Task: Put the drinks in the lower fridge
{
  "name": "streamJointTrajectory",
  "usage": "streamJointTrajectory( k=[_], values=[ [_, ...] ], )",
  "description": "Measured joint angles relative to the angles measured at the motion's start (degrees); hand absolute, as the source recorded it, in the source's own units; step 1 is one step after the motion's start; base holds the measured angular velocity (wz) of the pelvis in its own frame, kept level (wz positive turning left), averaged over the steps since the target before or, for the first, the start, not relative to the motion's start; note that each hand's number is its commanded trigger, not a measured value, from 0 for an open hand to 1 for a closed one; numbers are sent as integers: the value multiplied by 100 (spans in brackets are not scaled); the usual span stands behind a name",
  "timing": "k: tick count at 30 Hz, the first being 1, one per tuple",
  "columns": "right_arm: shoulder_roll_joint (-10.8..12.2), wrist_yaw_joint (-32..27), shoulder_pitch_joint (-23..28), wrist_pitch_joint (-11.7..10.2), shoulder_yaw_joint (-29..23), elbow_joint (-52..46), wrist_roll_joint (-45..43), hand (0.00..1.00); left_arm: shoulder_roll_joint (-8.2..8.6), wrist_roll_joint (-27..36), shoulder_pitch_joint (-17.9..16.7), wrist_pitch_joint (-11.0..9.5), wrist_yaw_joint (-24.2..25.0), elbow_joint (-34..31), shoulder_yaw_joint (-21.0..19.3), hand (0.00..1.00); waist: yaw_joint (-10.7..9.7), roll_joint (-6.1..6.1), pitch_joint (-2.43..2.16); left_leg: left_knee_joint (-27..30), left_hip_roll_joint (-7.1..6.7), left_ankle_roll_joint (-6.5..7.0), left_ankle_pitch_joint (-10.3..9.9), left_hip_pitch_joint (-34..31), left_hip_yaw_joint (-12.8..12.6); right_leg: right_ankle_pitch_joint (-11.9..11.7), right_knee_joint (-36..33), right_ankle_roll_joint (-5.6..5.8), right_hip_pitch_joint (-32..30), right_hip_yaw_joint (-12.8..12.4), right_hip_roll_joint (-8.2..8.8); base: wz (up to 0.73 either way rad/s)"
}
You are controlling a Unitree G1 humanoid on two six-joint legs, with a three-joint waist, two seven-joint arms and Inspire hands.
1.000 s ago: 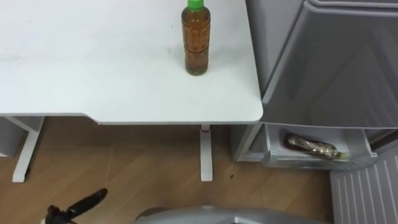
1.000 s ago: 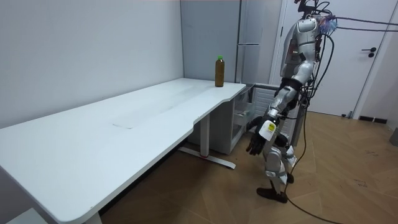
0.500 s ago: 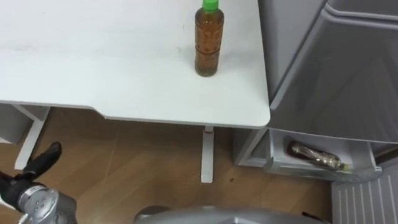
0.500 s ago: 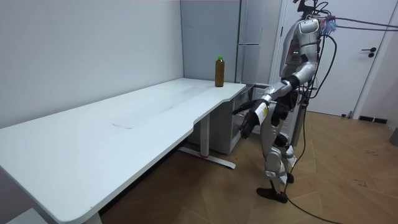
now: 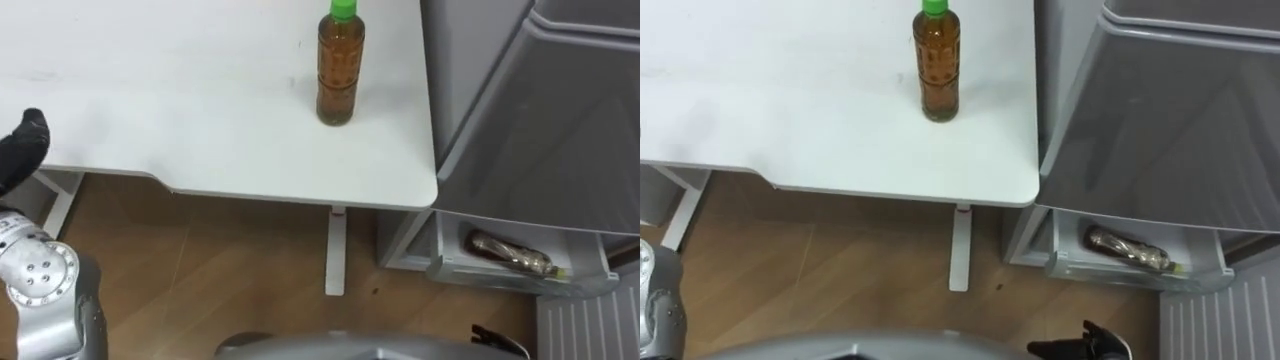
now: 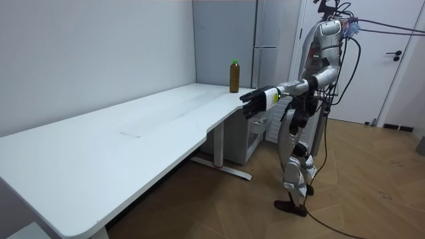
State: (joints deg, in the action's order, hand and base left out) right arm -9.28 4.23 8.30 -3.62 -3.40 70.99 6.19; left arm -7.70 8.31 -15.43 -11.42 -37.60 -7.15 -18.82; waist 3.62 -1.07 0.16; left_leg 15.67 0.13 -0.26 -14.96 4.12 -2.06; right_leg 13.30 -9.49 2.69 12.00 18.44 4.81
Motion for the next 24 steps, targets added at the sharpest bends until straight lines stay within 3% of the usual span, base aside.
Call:
streamJointTrajectory(
  k=[5, 13, 22, 24],
  values=[
    [2, 18, 6, -34, -8, 27, 54, 0, -1, -18, 1, 0, 180, -609, 206, 0, -84, 18, 4, -7, -4, 2, 1, 50, 2, 0, 4, 0, 36, -39, 3, 0],
    [9, 37, 33, -148, -7, 84, 311, 0, -4, -114, 25, -3, 837, -915, 601, 0, -229, 53, 11, 2, -2, 1, 2, 31, -14, -5, 86, 8, 69, -96, -15, -1],
    [13, 77, -110, -177, -2, 174, 257, 0, -2, 2, 191, 47, 2053, -903, 1308, 0, -451, 21, 9, 3, -5, 3, 5, -6, -25, -10, 83, 17, 4, -107, -14, -1],
    [19, 95, -193, -174, 3, 219, 267, 0, 3, 127, 213, 150, 2412, -904, 1515, 0, -543, 28, 7, 0, 0, 4, 11, -60, -40, -13, 84, 18, -58, -112, -14, -5]
  ],
)
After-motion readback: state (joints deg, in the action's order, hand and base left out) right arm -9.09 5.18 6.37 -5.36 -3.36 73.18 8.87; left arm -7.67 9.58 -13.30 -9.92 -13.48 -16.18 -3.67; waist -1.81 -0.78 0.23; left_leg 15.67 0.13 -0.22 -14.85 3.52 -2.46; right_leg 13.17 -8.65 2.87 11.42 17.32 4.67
